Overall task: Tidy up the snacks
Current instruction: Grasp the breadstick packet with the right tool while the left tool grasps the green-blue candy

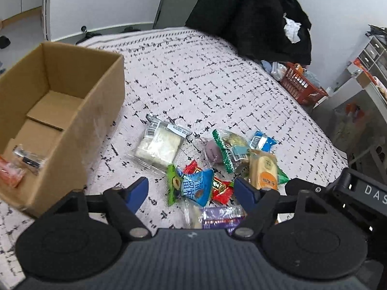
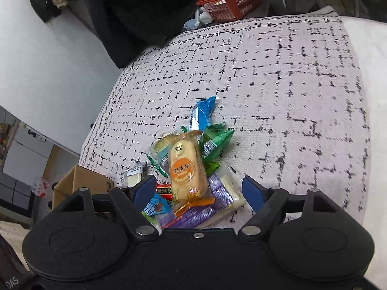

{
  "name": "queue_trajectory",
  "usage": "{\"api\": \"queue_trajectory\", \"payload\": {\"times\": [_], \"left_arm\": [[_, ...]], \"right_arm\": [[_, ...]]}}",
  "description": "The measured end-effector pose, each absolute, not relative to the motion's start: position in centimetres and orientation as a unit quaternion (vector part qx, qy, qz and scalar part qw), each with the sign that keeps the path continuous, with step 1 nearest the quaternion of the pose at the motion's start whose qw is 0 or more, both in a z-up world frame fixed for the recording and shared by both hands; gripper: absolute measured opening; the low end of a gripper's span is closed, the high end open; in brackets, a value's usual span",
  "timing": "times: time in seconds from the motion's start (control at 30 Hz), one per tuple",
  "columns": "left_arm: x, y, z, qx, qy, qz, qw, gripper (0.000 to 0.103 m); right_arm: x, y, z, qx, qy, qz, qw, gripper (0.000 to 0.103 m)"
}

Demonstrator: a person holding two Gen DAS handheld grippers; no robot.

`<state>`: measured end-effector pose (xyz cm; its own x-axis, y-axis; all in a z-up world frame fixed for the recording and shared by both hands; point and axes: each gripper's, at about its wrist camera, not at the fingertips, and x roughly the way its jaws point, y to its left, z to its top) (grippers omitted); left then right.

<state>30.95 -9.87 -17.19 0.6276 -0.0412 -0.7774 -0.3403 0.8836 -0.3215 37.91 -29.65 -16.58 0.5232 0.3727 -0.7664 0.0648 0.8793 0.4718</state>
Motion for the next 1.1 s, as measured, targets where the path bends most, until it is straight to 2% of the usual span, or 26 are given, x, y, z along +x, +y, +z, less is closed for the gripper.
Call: {"api": "queue_trajectory", "payload": {"times": [0.17, 0.27, 0.33, 0.4, 0.5, 0.53, 0.57, 0.63, 0.7, 1.1], "left_arm": [[32.3, -9.5, -19.1, -0.237, 0.436, 0.09, 0.863, 0.068], [32.9, -9.3, -20.3, -0.242, 0.448, 0.091, 0.856, 0.065], [33.1, -9.3, -20.8, -0.246, 0.453, 0.087, 0.852, 0.061], [33.1, -9.3, -21.3, -0.253, 0.454, 0.08, 0.85, 0.051], [33.1, -9.4, -21.4, -0.254, 0.45, 0.081, 0.852, 0.043], [33.2, -9.4, -21.4, -0.25, 0.449, 0.08, 0.854, 0.042], [33.3, -9.4, -21.3, -0.247, 0.448, 0.078, 0.856, 0.032], [33.4, -9.2, -21.2, -0.252, 0.447, 0.078, 0.855, 0.032], [33.2, -9.1, -20.9, -0.249, 0.443, 0.079, 0.858, 0.031], [30.4, -8.5, -15.8, -0.247, 0.395, 0.078, 0.881, 0.03]], "right_arm": [[39.8, -28.8, -17.6, 0.216, 0.493, 0.102, 0.836, 0.069], [40.4, -28.1, -18.3, 0.211, 0.502, 0.108, 0.832, 0.069], [40.7, -27.6, -19.1, 0.203, 0.513, 0.108, 0.827, 0.069], [40.9, -27.1, -19.4, 0.186, 0.516, 0.103, 0.83, 0.068], [41.1, -26.6, -19.9, 0.169, 0.521, 0.1, 0.831, 0.061], [41.2, -26.5, -20.0, 0.164, 0.521, 0.099, 0.832, 0.054], [41.3, -26.4, -20.0, 0.159, 0.52, 0.098, 0.833, 0.043], [41.4, -26.4, -20.1, 0.151, 0.523, 0.09, 0.834, 0.028], [41.3, -26.6, -20.1, 0.163, 0.521, 0.093, 0.832, 0.025], [39.5, -26.3, -17.2, 0.186, 0.481, 0.13, 0.847, 0.023]]}}
